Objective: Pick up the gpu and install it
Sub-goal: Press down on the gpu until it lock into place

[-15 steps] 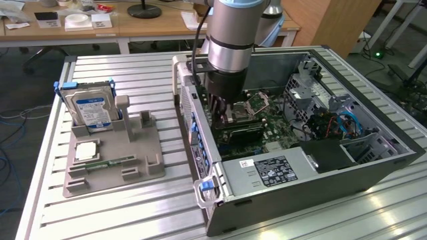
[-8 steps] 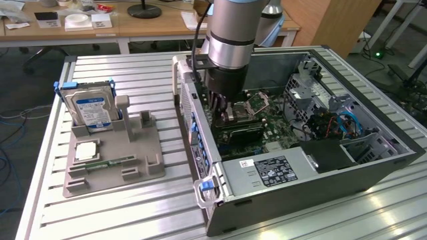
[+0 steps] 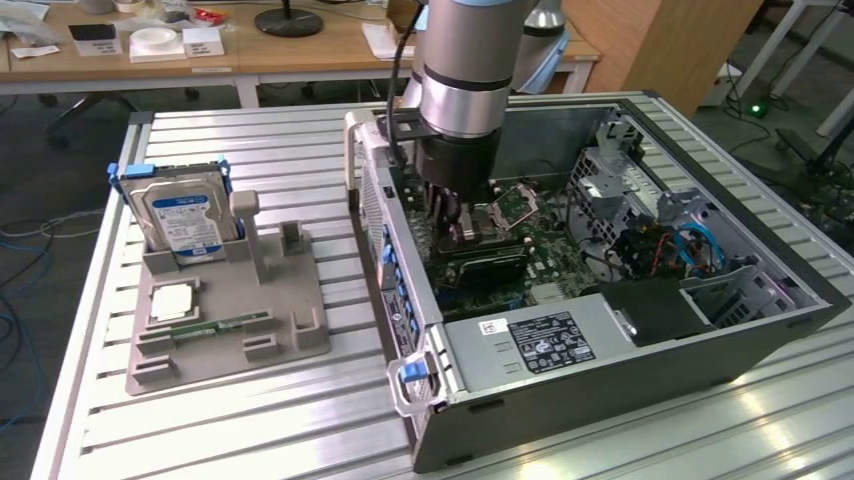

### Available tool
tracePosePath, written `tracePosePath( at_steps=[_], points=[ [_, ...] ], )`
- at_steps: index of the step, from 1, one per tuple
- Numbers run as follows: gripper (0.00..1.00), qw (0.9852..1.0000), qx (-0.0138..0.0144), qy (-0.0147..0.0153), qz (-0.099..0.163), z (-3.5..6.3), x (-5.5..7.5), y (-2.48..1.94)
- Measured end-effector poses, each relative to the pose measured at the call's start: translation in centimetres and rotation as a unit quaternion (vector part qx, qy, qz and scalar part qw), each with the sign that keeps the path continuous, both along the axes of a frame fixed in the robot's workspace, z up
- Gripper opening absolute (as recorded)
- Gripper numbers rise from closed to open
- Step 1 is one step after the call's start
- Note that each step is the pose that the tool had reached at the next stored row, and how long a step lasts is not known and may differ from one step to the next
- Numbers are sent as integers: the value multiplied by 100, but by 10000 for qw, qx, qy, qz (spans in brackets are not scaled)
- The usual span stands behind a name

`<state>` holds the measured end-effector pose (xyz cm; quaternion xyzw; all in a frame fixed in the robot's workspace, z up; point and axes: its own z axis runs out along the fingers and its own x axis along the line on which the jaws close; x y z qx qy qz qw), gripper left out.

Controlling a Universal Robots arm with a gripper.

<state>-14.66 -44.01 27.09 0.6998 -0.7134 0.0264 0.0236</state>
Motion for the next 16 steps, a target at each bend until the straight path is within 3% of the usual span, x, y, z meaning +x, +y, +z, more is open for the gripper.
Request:
tracePosePath(
  at_steps=[8,16],
  points=[
    [11,10000,0,-6,1,-20,329,0],
    [11,10000,0,-5,1,-21,336,0]
  ],
)
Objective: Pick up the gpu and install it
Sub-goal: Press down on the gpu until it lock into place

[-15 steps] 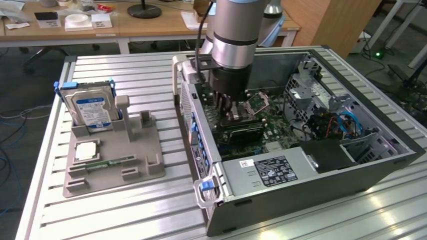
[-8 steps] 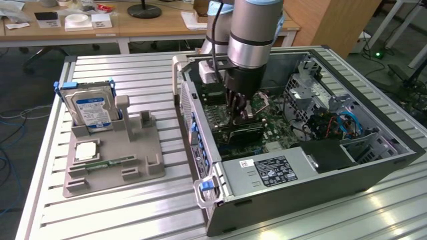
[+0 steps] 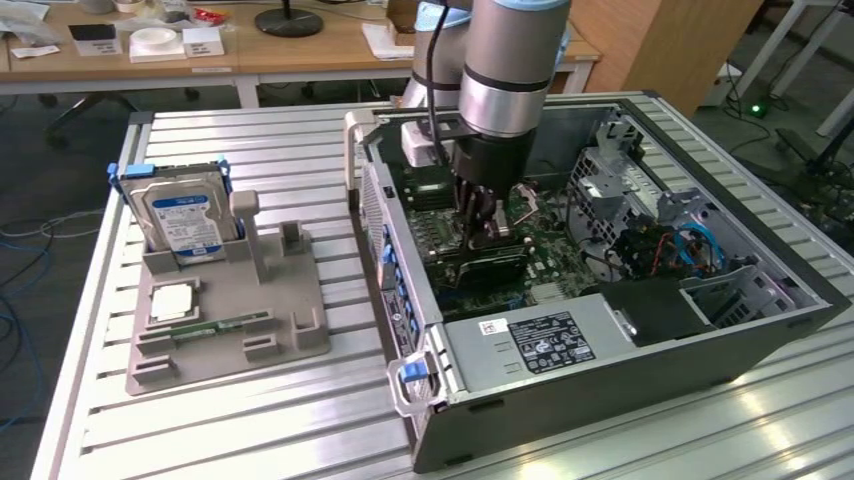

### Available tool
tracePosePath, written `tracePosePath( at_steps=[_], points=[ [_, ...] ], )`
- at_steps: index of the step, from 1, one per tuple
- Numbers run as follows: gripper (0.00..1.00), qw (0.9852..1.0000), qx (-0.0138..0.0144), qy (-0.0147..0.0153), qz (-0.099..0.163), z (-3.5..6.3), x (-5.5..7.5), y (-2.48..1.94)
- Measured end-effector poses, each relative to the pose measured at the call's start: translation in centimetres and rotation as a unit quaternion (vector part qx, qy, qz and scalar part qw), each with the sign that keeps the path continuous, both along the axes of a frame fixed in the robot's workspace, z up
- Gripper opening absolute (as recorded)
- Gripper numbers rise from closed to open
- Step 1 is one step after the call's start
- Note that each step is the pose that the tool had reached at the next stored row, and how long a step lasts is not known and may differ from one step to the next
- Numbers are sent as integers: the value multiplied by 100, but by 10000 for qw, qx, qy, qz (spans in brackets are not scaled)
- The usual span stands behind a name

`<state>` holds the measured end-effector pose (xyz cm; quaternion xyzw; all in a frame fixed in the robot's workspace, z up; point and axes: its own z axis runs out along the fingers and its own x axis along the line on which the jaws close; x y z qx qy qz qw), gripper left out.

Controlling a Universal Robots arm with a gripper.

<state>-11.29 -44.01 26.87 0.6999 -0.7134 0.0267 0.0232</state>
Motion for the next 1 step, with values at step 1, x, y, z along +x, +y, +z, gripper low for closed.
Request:
tracePosePath(
  at_steps=[1],
  points=[
    [11,10000,0,0,0,0,0,0]
  ],
)
